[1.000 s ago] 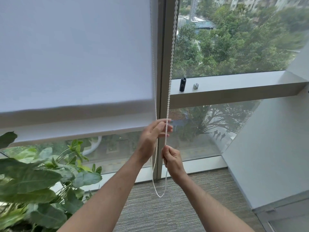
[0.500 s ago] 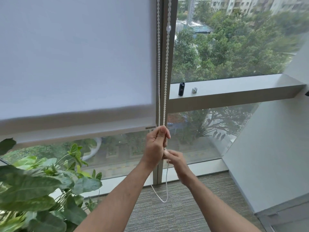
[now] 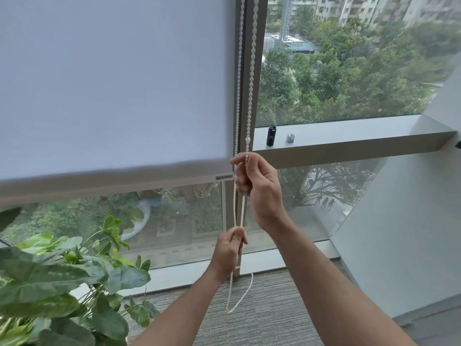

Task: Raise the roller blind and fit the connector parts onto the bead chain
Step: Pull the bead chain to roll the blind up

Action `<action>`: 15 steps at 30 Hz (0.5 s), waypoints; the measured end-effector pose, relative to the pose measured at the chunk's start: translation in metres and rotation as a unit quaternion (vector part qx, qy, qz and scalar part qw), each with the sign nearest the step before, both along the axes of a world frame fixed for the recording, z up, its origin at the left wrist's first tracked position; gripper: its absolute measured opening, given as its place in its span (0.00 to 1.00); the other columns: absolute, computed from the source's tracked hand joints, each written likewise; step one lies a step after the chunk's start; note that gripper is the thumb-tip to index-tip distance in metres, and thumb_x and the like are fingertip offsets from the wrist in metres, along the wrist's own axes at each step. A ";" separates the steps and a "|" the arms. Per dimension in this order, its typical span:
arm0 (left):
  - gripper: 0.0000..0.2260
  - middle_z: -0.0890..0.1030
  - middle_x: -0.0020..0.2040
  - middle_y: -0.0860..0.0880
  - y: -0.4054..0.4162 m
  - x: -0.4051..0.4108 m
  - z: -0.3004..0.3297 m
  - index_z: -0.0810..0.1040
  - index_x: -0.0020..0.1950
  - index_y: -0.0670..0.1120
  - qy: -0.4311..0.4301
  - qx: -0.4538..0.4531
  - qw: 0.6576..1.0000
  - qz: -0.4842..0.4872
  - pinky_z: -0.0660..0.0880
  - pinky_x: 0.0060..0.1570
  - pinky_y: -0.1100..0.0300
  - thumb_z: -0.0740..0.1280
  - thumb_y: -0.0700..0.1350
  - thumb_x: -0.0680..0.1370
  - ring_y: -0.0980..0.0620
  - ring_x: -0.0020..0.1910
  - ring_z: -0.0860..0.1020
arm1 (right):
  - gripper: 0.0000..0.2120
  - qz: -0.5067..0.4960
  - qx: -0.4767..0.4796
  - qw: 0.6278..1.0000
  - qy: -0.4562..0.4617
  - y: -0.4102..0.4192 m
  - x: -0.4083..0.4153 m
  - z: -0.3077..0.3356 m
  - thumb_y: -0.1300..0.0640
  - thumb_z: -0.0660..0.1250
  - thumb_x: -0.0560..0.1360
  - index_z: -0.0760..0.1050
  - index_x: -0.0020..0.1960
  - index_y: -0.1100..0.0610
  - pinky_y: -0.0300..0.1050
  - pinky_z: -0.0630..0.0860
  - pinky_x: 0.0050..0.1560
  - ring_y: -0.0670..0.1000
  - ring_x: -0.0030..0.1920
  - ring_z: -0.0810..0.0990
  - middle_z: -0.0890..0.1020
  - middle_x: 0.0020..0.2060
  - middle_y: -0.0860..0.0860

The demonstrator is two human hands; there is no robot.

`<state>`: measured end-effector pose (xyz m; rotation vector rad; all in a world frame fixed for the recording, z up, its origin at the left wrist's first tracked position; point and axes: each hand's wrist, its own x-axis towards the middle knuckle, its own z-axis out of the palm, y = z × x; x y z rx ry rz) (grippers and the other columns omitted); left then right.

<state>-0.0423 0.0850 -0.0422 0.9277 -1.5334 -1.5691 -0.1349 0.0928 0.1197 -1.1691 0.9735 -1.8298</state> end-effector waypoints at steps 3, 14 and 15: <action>0.16 0.62 0.26 0.50 0.003 -0.003 0.000 0.75 0.36 0.48 -0.023 -0.010 1.000 -0.013 0.55 0.29 0.54 0.59 0.53 0.80 0.52 0.27 0.59 | 0.16 -0.052 0.005 0.999 0.006 -0.002 0.002 -0.009 0.56 0.55 0.83 0.72 0.39 0.58 0.38 0.56 0.25 0.43 0.25 0.60 0.67 0.25 0.42; 0.21 0.83 0.55 0.35 -0.015 0.009 0.003 0.80 0.58 0.34 -0.029 0.051 0.997 -0.048 0.74 0.64 0.47 0.56 0.43 0.72 0.40 0.58 0.80 | 0.17 -0.092 0.037 0.993 0.070 0.004 0.004 -0.051 0.52 0.57 0.81 0.72 0.34 0.47 0.35 0.61 0.27 0.43 0.26 0.63 0.69 0.24 0.40; 0.23 0.83 0.56 0.35 -0.020 0.009 0.005 0.79 0.60 0.34 -0.027 0.048 0.998 -0.025 0.73 0.65 0.44 0.56 0.42 0.72 0.40 0.59 0.80 | 0.17 -0.090 0.045 0.992 0.070 0.005 0.005 -0.057 0.52 0.57 0.81 0.72 0.34 0.47 0.35 0.61 0.27 0.42 0.26 0.63 0.69 0.24 0.40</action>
